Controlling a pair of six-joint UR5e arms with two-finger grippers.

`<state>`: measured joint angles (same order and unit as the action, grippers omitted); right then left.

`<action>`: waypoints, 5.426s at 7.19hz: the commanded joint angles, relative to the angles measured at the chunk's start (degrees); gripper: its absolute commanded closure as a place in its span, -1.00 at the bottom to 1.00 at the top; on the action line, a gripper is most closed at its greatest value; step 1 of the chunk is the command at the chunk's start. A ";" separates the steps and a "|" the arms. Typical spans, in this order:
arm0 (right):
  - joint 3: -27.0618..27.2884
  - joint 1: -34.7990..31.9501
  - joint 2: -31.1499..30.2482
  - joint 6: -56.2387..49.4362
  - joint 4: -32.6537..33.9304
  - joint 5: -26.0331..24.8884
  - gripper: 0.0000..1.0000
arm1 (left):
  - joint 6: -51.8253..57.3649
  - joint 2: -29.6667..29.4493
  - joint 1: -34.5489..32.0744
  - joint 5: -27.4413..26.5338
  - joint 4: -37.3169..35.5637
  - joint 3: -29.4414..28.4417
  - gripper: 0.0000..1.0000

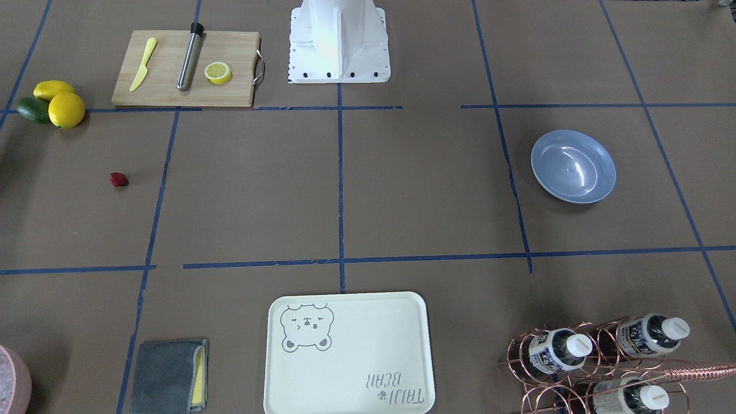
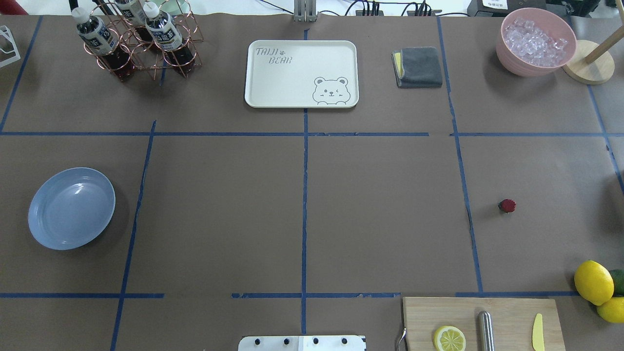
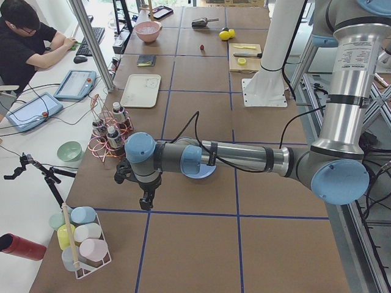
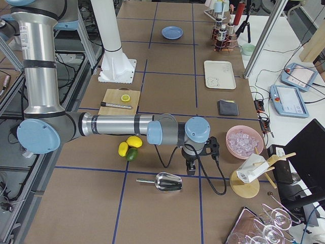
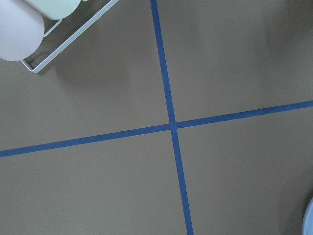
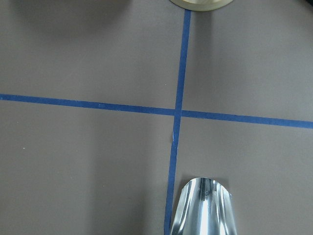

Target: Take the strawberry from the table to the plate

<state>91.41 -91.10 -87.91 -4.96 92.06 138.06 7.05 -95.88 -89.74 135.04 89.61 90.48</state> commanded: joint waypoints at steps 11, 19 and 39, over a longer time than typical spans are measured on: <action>3.59 2.16 3.01 5.93 0.05 1.51 -1.00 | -66.69 16.60 34.08 -12.78 62.15 -2.75 -0.88; 3.68 2.16 3.09 6.55 0.05 1.69 -1.00 | -69.11 17.74 39.56 -14.81 62.88 -1.80 1.00; 10.79 13.90 3.27 25.38 -4.39 1.25 -1.00 | -104.09 -18.48 57.34 -24.60 28.65 13.64 -1.00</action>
<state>100.31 -81.41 -84.41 13.48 91.07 139.68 -97.49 -115.43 -29.32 107.43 122.14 100.43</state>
